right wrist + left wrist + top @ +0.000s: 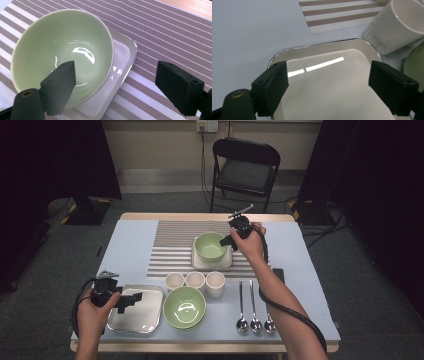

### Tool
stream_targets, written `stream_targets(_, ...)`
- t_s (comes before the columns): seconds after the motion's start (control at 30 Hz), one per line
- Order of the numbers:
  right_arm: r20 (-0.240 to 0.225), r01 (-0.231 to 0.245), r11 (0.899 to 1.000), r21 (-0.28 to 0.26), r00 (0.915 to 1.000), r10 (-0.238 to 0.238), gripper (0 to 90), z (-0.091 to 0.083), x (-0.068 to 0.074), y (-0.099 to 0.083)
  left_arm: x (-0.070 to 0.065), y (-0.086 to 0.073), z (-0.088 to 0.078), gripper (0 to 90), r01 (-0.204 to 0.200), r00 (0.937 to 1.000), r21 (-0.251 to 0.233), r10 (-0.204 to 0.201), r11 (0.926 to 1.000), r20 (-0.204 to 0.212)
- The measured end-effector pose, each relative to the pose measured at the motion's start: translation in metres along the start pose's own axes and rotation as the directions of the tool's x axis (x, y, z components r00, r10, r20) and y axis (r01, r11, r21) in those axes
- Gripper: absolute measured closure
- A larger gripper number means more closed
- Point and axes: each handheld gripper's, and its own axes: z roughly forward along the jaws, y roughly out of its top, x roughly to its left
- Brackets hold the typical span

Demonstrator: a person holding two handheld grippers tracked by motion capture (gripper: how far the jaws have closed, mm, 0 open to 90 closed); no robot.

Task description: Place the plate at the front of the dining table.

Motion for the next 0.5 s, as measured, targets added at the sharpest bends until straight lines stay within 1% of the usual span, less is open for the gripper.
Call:
stream_targets(0.23,-0.010,-0.004,1.000,0.004,0.9999,0.004,16.2,-0.007,-0.003,-0.006,-0.002,0.001,0.001,15.8,-0.009,1.0000,0.005,0.009,0.9999,0.003)
stream_targets(0.33,-0.021,-0.008,1.000,0.001,0.9997,0.008,16.2,-0.009,-0.004,-0.009,-0.004,0.000,0.002,15.8,-0.004,1.0000,0.007,0.004,1.0000,0.005)
stream_targets(0.37,-0.021,-0.010,1.000,-0.001,0.9997,0.010,16.2,-0.009,-0.005,-0.011,-0.004,0.000,0.003,15.8,-0.013,0.9999,0.010,0.013,0.9999,0.006)
stream_targets(0.5,-0.030,-0.013,1.000,-0.005,0.9995,0.013,16.2,-0.012,-0.007,-0.014,-0.005,-0.001,0.004,15.8,-0.015,0.9999,0.014,0.014,0.9998,0.006)
